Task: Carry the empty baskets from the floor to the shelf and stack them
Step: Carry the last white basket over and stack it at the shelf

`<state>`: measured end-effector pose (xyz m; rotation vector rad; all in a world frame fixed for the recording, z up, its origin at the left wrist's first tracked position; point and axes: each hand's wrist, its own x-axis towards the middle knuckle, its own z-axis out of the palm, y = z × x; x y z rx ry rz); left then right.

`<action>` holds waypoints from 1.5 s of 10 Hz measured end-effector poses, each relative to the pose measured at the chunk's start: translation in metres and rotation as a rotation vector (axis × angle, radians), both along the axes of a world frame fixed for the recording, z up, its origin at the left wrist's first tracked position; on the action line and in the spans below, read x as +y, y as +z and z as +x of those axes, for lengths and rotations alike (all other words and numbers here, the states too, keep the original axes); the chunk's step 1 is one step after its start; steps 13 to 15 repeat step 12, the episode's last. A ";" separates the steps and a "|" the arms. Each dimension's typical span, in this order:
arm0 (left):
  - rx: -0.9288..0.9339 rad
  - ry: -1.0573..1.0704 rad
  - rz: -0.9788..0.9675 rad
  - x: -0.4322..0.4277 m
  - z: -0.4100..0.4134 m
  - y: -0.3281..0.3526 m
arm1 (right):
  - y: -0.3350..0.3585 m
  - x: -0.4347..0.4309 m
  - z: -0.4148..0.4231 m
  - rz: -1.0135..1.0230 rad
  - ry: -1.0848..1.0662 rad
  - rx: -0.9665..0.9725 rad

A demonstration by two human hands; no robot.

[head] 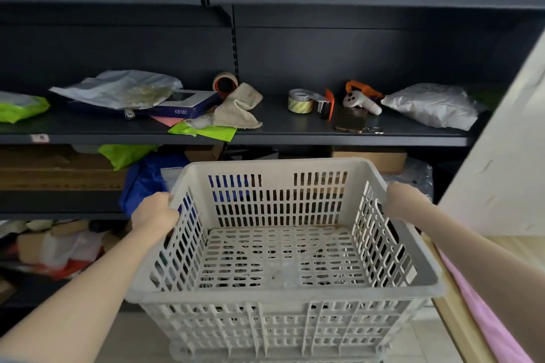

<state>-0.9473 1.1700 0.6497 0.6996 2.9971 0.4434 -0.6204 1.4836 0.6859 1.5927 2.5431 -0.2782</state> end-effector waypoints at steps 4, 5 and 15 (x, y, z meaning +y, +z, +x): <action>-0.010 -0.043 0.007 0.002 -0.003 0.008 | 0.001 -0.004 0.002 -0.038 -0.063 -0.006; 0.012 -0.037 0.010 0.003 -0.004 0.007 | -0.001 -0.002 0.005 -0.078 -0.077 0.001; -0.048 -0.166 0.245 -0.016 -0.013 0.032 | 0.028 -0.024 -0.016 0.055 0.126 0.438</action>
